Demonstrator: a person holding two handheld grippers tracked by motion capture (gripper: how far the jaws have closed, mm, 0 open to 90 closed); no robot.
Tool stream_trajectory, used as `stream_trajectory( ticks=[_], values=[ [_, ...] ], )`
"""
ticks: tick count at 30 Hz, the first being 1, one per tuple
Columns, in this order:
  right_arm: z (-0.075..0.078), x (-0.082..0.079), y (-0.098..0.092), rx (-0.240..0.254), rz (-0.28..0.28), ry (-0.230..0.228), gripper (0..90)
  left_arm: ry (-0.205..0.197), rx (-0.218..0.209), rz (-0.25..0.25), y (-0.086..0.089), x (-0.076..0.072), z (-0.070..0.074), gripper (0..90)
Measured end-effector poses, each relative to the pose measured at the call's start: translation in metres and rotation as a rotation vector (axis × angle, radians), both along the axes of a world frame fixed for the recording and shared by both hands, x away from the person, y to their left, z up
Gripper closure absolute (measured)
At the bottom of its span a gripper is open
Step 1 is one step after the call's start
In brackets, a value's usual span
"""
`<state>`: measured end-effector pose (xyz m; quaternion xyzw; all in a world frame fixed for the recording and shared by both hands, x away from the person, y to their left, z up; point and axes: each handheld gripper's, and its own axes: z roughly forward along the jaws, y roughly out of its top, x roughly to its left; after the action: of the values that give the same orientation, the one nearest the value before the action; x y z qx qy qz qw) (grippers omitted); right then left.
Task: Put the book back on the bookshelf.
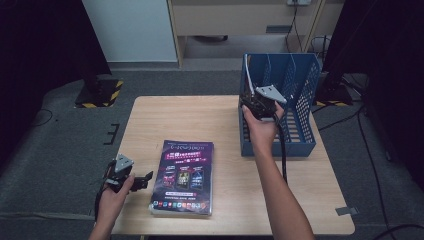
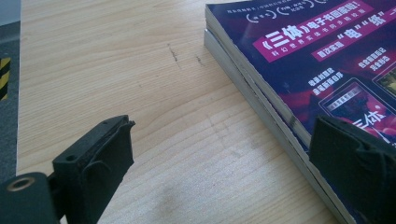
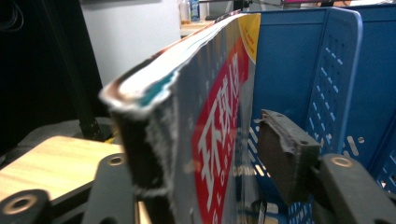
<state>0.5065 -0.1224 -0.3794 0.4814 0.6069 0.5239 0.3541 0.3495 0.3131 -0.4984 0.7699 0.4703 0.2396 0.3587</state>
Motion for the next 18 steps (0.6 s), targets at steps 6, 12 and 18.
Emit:
stream_trajectory(
  ticks=[6, 12, 18],
  values=[
    [0.001, -0.01, -0.003, -0.014, 0.008, -0.009, 36.3, 0.002, 0.003, -0.001, 0.0, 0.0, 0.0, 5.6],
    [-0.001, -0.022, -0.009, -0.021, 0.03, 0.014, 29.5, 0.005, 0.001, -0.001, 0.0, 0.0, -0.001, 5.6],
    [-0.005, -0.035, -0.013, -0.022, 0.061, 0.041, 23.7, 0.009, 0.002, -0.002, 0.0, 0.0, -0.001, 5.5]
  ],
)
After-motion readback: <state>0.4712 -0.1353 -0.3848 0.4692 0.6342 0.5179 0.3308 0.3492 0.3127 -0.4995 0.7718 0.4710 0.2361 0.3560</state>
